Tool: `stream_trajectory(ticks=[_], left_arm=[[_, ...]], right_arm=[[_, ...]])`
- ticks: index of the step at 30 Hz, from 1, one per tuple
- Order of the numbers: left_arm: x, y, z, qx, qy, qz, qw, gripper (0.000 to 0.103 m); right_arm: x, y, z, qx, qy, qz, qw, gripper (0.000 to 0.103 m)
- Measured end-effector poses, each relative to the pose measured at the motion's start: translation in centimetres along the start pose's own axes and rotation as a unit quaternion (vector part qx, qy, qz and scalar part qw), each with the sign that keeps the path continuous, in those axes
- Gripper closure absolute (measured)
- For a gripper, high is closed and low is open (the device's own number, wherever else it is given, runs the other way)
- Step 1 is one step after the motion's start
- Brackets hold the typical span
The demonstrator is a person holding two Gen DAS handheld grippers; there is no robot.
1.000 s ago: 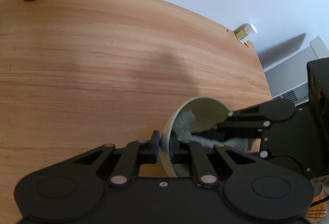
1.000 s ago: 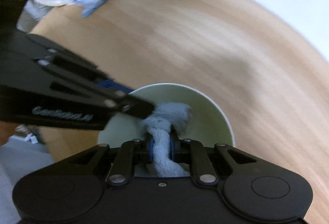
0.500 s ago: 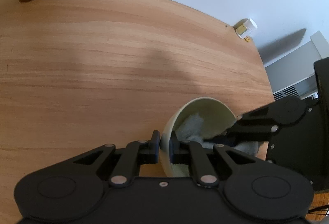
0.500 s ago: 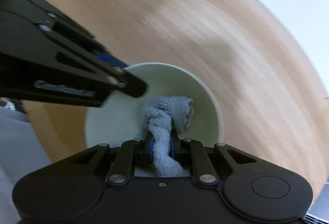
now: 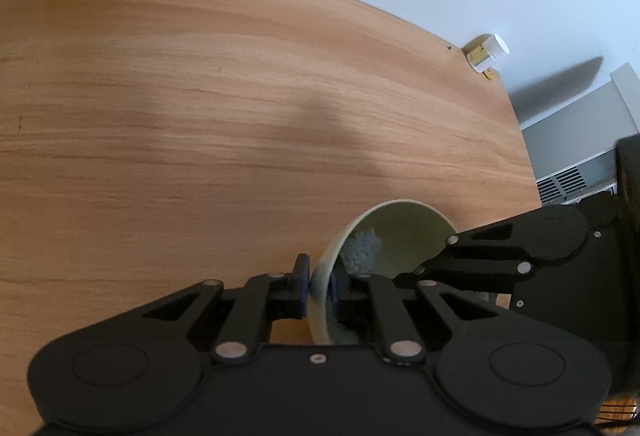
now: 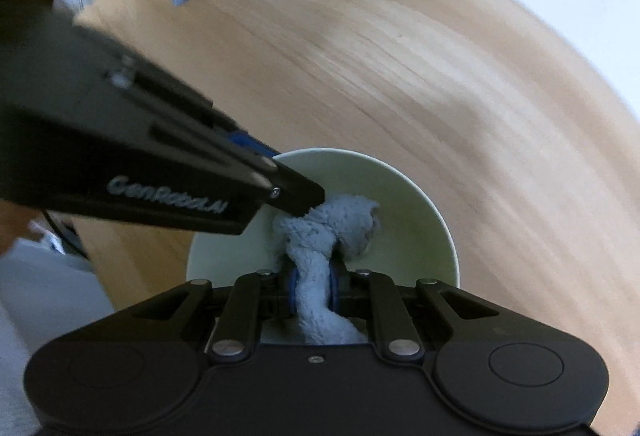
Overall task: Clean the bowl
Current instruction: 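Wipe around the bowl's inner wall with the towel while the left tool holds the rim, then lift the towel out of the bowl with the right tool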
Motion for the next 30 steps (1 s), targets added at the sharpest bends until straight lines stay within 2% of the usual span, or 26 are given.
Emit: stream_trajectory(ticks=[2,6,14,30], left_arm=[[0.1,-0.1,0.0,0.0,-0.001,0.0,1.0,0.094],[0.4,-0.2,-0.1,-0.001,-0.004,0.0,1.0,0.094],[0.9,-0.1,-0.1,0.002,-0.006,-0.006,1.0,0.094],[0.9,-0.4,-0.4,-0.001,0.013,0.0,0.9999,0.093]], right_arm=[[0.2,0.1,0.0,-0.002,0.004,0.022,1.0,0.087],[0.4,0.4,0.1,0.0,0.024,0.095,0.995,0.088],[0.5,1.9,1.1,0.016,0.041,0.162,0.986,0.09],[0.9,4.1,1.7,0.075,0.006,0.174,0.982,0.089]])
Point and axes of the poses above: each gripper's, at about its wrist camera, not at the fingertips, and y roughly against the way its jaws point, x to its right, z to its underside, the point moved 3 cm from there along -y, roughly the way its jaws point, and after that the axes turned 4 degrees about -z, right-handed, at the moved point
